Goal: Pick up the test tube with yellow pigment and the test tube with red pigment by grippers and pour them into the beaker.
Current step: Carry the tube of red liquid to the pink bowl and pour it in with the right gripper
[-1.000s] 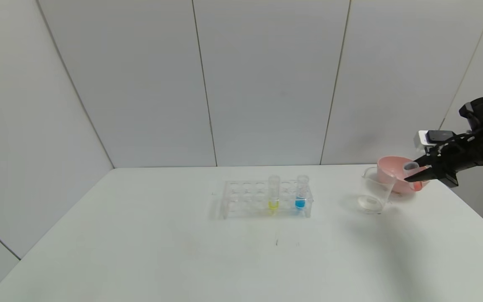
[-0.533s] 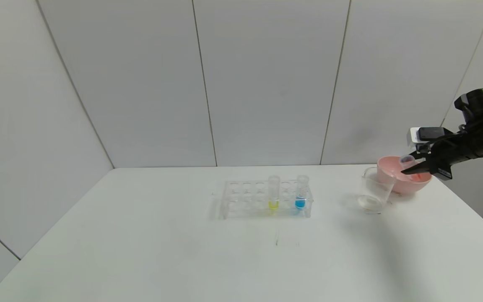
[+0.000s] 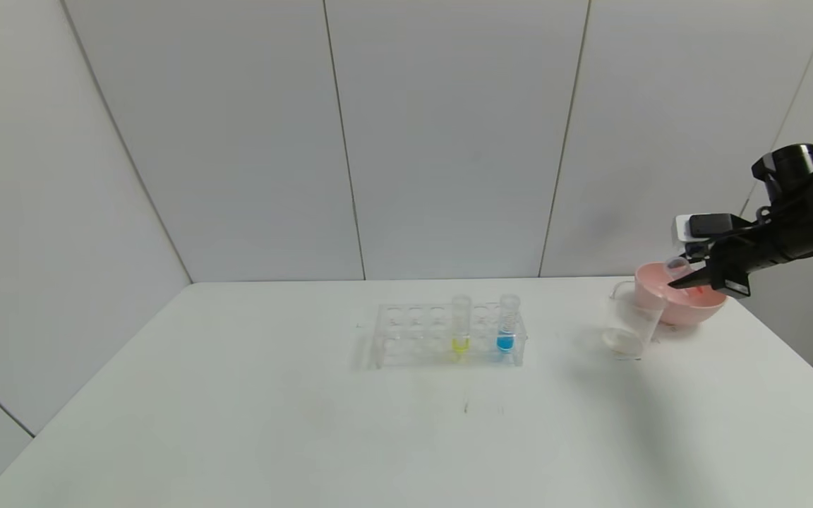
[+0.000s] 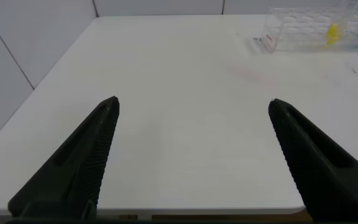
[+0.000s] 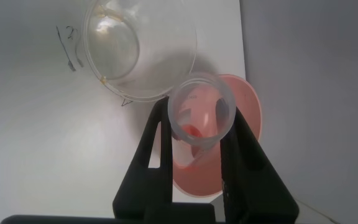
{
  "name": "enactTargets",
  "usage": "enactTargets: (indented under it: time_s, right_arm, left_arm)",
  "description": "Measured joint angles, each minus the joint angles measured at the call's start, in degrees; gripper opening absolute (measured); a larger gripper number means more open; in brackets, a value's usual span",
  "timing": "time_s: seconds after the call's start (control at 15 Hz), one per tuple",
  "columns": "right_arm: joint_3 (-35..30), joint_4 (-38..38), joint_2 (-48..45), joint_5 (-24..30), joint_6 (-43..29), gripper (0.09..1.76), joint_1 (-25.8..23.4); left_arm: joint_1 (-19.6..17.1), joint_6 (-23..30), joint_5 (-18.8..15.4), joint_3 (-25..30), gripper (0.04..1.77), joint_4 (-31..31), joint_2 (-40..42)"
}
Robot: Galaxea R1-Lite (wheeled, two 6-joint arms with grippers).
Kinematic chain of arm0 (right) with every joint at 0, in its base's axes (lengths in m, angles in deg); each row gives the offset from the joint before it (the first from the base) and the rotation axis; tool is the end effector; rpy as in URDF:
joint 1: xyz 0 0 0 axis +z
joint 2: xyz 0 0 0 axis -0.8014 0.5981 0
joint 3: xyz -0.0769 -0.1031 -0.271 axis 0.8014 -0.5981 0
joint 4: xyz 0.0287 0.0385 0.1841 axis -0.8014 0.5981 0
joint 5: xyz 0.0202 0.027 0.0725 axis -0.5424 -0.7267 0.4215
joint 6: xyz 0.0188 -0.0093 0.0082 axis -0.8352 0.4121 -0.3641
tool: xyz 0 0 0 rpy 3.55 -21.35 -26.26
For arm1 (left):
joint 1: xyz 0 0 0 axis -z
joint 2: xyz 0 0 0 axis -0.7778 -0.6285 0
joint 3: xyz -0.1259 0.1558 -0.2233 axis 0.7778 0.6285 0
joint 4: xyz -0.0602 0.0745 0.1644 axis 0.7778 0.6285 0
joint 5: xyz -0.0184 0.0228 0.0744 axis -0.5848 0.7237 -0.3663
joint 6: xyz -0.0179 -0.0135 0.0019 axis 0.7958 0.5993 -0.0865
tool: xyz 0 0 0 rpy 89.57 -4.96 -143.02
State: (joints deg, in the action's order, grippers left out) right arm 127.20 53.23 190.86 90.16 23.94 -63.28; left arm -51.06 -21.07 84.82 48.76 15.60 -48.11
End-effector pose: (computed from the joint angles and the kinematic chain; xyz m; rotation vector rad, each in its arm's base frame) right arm 0.4209 -0.0651 0.2015 -1.0913 0.5242 0.7844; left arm -0.0229 0.0000 0.0737 -0.0163 0.0171 0.0028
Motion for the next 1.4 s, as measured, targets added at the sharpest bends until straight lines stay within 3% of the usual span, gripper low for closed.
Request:
enactTargets:
  time_s: [0.87, 1.4]
  right_arm:
    - [0.0, -0.39, -0.15, -2.6, 0.55, 0.5, 1.56]
    - [0.0, -1.89, -0.12, -9.5, 2.18, 0.5, 2.85]
  left_arm:
    - [0.0, 0.02, 0.0, 0.0, 1.72, 0.0, 0.0]
    - [0.0, 0.02, -0.02, 0.0, 1.72, 0.0, 0.0]
